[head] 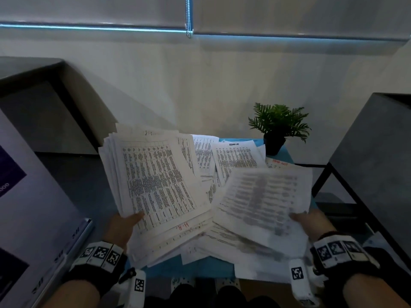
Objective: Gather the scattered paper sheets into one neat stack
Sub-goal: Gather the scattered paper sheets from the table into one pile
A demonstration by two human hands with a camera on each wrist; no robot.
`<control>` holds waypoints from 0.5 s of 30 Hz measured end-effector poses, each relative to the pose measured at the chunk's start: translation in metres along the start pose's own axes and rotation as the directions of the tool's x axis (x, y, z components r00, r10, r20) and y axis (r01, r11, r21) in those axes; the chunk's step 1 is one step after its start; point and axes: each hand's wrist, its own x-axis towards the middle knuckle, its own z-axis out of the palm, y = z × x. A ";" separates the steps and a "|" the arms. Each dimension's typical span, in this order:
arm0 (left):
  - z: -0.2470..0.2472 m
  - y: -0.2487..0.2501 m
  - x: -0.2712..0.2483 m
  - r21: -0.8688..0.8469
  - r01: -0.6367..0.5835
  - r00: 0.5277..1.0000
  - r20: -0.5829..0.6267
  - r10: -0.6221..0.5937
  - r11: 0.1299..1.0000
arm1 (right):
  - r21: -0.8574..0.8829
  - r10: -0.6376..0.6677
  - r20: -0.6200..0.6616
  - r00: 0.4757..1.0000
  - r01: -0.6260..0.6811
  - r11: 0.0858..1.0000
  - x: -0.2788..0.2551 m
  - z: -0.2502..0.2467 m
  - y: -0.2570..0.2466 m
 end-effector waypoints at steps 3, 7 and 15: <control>0.003 0.001 -0.001 0.024 -0.011 1.000 0.017 0.011 1.000 | -0.275 -0.366 -0.075 0.927 0.334 0.901 -0.030 -0.026 -0.049; 0.009 0.000 -0.002 0.067 -0.027 0.998 0.059 0.024 0.997 | -0.195 -0.672 -0.172 0.720 0.644 0.740 -0.069 -0.047 -0.107; 0.045 0.001 -0.018 0.133 0.086 0.950 0.287 -0.121 0.987 | 0.546 -0.322 -0.067 0.944 0.305 0.780 -0.052 0.020 -0.112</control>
